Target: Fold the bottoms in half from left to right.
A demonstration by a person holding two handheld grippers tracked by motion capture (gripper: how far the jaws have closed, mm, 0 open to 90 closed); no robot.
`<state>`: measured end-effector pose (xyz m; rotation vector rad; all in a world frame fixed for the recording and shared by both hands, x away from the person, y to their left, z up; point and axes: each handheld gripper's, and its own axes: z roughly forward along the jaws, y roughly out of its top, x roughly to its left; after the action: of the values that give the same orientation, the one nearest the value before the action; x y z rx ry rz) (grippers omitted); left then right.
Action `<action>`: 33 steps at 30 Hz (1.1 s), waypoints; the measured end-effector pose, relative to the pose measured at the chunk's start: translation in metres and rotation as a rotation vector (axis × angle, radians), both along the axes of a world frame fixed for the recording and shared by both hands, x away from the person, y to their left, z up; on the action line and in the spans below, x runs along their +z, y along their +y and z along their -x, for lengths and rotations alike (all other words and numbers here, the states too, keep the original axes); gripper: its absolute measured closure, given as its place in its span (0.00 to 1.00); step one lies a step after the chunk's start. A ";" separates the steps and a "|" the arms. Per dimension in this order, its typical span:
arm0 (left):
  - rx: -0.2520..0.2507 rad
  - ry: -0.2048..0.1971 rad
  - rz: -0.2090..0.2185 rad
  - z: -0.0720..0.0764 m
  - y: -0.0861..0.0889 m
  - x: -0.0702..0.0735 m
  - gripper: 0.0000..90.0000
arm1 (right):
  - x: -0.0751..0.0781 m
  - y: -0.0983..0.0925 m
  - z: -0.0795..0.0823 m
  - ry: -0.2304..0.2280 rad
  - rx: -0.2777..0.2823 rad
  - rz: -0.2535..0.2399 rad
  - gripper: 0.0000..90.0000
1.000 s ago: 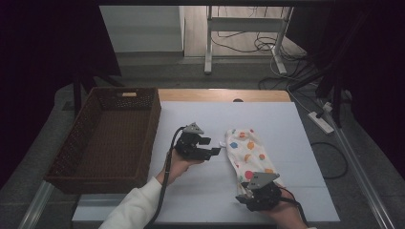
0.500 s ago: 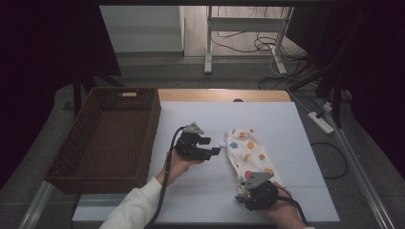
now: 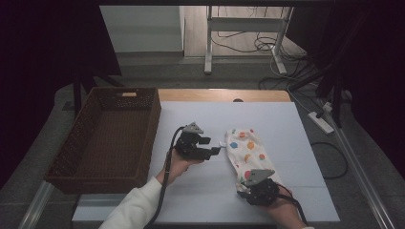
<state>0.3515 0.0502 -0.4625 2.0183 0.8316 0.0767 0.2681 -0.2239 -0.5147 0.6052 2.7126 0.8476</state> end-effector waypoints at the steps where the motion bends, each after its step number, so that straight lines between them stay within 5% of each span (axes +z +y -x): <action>1: 0.001 -0.001 0.001 0.000 0.000 0.000 0.43 | 0.000 0.000 0.000 -0.002 -0.004 0.006 0.77; 10: -0.001 -0.003 0.000 0.000 0.000 0.001 0.43 | 0.003 0.002 -0.001 -0.019 -0.029 0.031 0.90; 19: 0.003 -0.013 0.007 0.001 0.003 0.005 0.43 | 0.008 0.008 0.001 -0.017 -0.034 -0.067 0.91; 33: 0.005 -0.015 0.011 0.001 0.005 0.006 0.43 | 0.007 0.045 0.010 -0.011 0.050 -0.099 0.91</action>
<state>0.3503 0.0554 -0.4568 2.0030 0.8259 0.0904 0.2585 -0.1786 -0.5081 0.5535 2.6993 0.9996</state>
